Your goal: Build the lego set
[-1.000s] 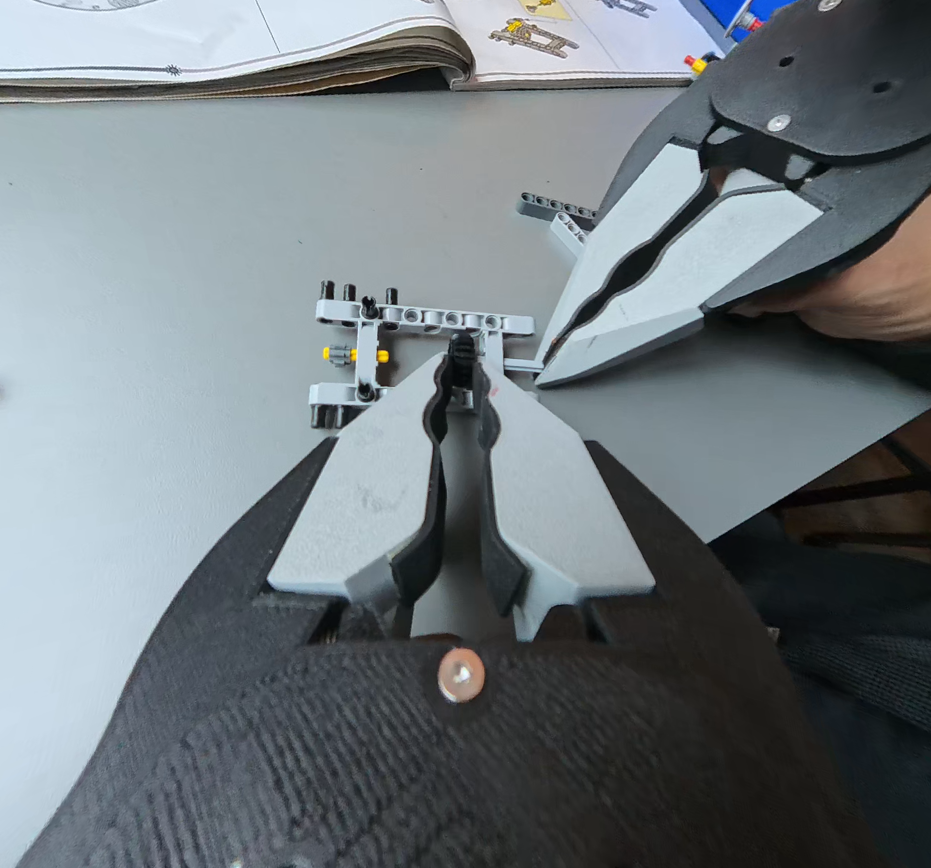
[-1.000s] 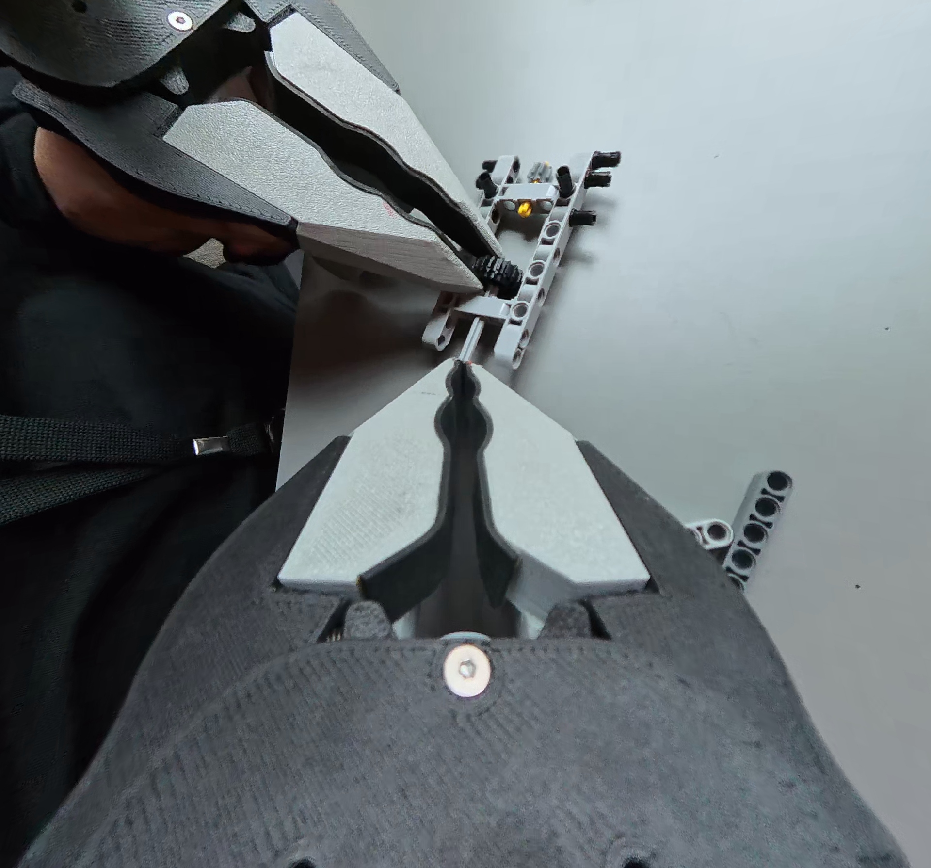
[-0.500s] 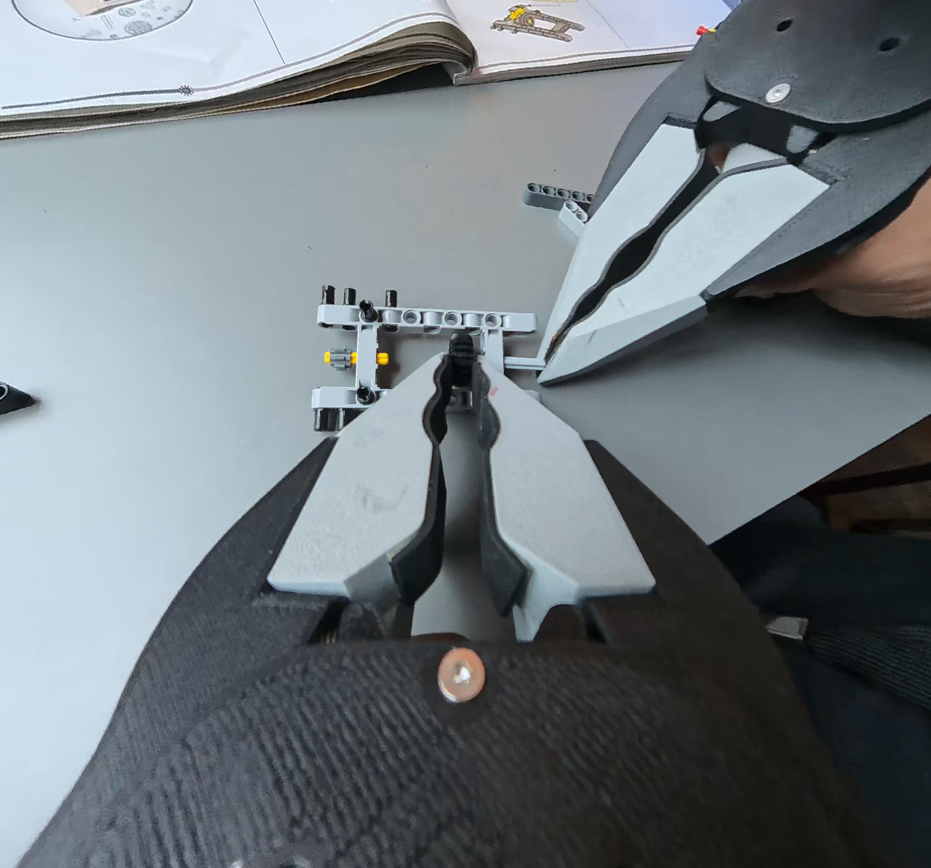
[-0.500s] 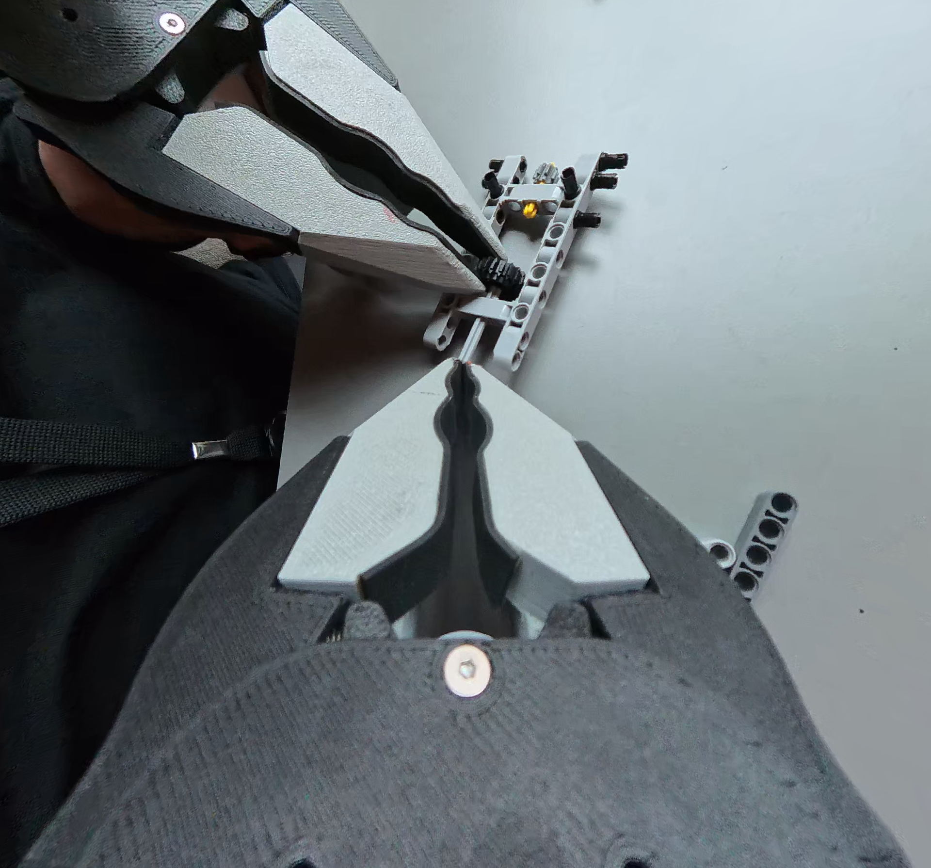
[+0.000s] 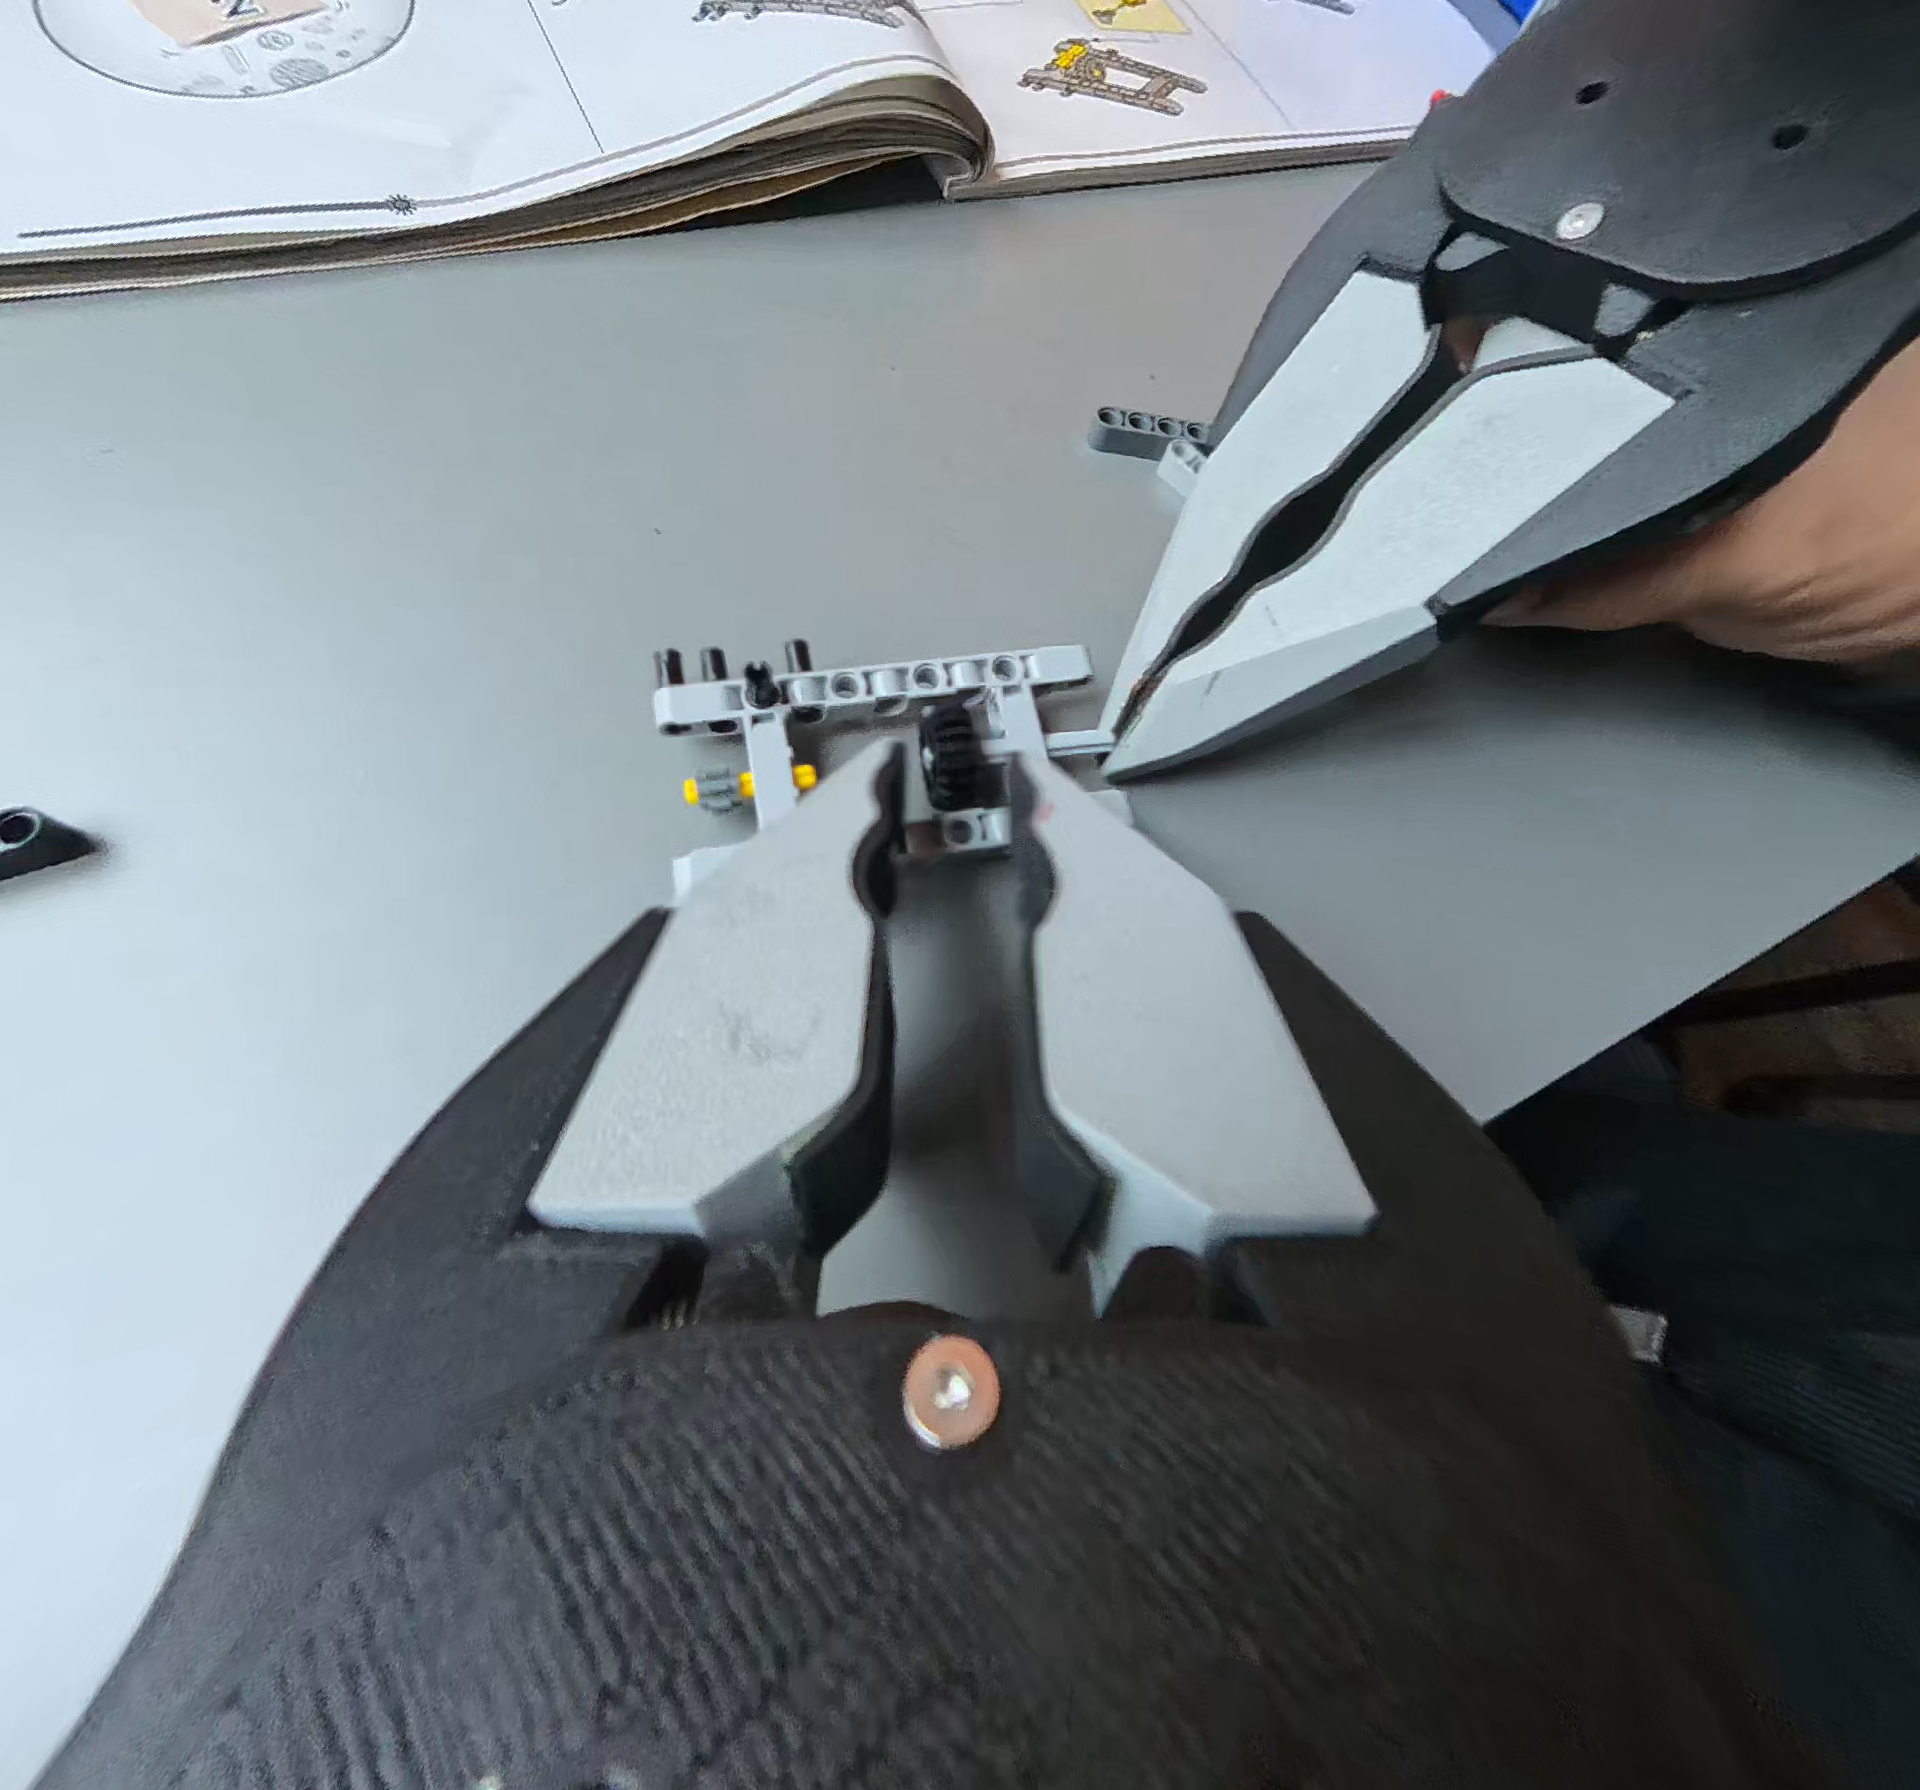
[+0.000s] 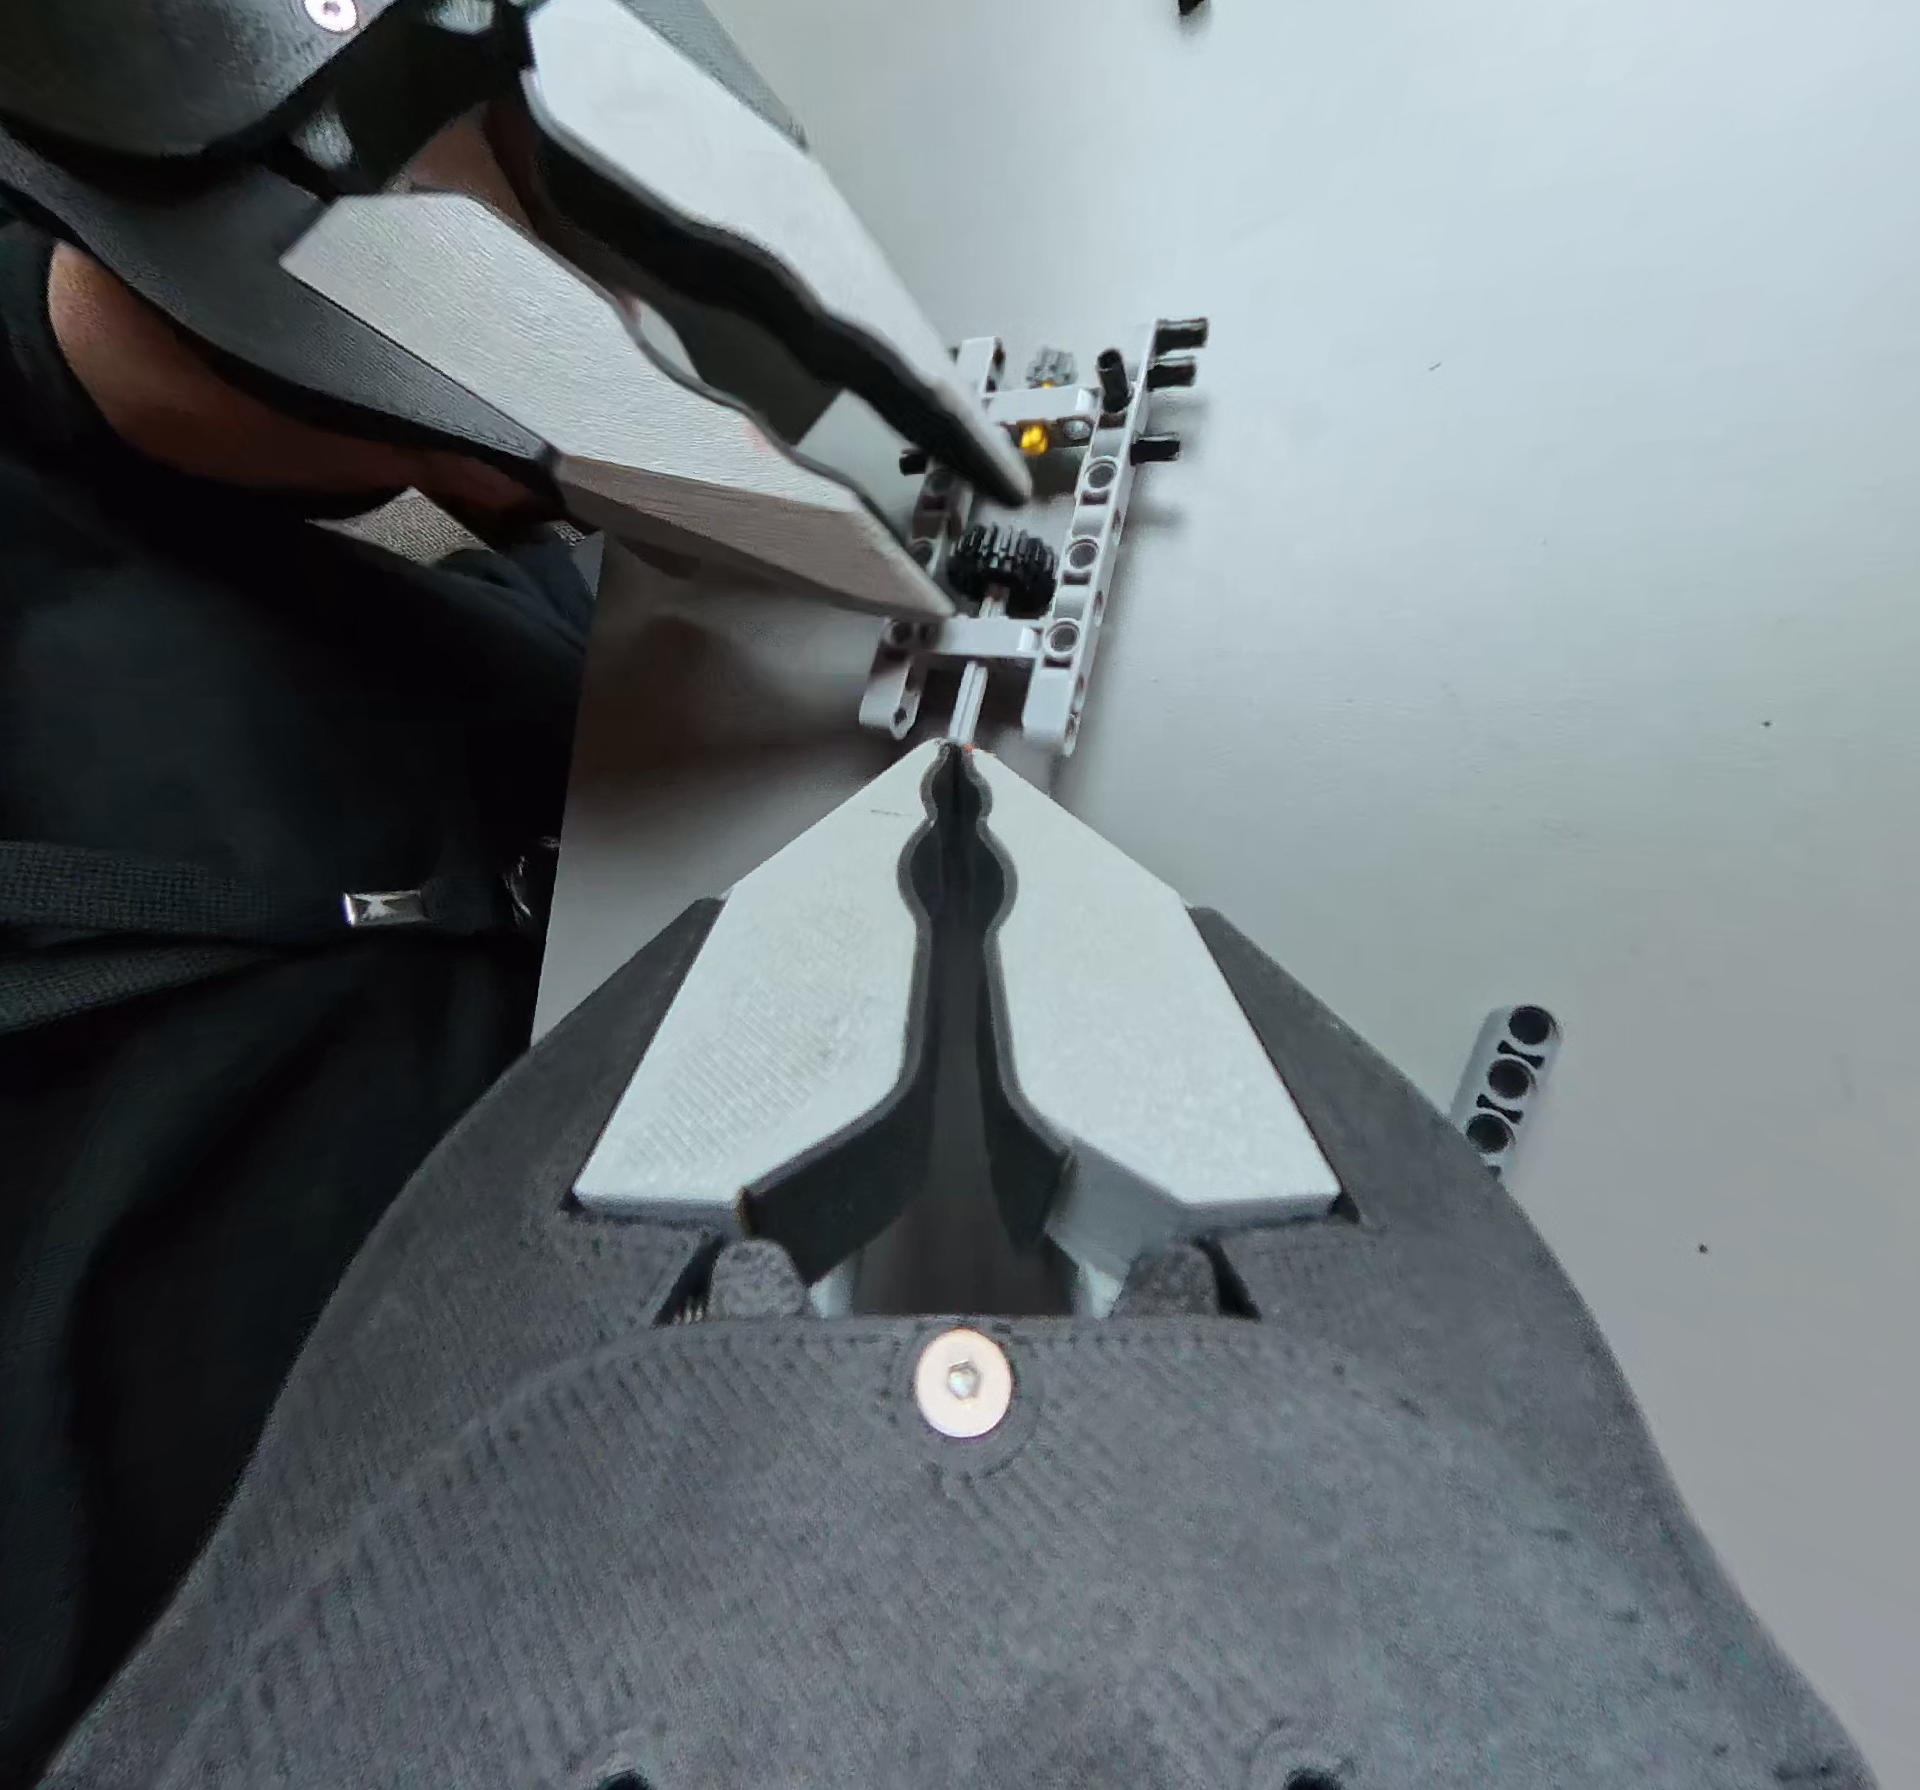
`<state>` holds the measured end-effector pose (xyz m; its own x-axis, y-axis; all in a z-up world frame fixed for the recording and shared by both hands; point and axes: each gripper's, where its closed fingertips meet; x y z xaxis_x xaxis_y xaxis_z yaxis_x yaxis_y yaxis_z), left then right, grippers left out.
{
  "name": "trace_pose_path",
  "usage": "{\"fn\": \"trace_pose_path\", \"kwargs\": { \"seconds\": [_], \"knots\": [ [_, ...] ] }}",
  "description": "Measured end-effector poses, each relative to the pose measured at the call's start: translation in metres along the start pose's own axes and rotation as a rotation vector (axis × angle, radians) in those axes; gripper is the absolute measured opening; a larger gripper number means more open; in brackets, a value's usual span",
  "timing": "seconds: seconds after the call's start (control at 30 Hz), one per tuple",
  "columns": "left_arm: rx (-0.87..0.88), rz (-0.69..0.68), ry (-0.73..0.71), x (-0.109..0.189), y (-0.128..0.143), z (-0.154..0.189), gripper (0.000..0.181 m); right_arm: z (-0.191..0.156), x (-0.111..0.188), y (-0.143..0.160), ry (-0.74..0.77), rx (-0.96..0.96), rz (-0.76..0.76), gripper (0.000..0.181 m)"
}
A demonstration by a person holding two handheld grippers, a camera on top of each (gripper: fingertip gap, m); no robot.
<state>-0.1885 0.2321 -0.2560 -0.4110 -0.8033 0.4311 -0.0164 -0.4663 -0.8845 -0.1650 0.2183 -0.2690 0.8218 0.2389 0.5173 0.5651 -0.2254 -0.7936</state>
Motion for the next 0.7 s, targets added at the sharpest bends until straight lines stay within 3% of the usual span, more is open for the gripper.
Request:
{"fn": "trace_pose_path", "kwargs": {
  "seconds": [0.03,0.2,0.4,0.63,0.7],
  "knots": [
    [0.006,0.005,0.006,0.002,-0.002,-0.002,0.029,0.001,0.001,0.000,0.003,0.003,0.001,0.000],
    [0.009,0.032,0.057,0.015,-0.009,-0.010,0.041,0.004,0.003,0.000,-0.014,-0.001,-0.004,0.000],
    [-0.068,-0.073,0.070,0.028,-0.001,-0.053,0.033,0.001,0.010,0.001,-0.034,0.016,0.012,0.000],
    [-0.019,-0.233,0.359,0.022,0.007,-0.058,0.026,0.001,0.007,-0.009,0.027,0.018,0.049,0.009],
    [-0.086,-0.247,0.387,0.021,0.004,-0.067,0.025,0.000,0.009,-0.011,0.024,-0.022,0.065,0.013]
  ]
}}
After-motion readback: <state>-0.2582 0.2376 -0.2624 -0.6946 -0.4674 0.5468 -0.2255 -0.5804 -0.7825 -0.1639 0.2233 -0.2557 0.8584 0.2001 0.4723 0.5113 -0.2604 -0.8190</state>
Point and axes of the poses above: each gripper's, where its closed fingertips meet, x back along the fingers, y out of its underside, z = x × y across the jaws, and after that the axes turned 9 degrees about z, right-handed
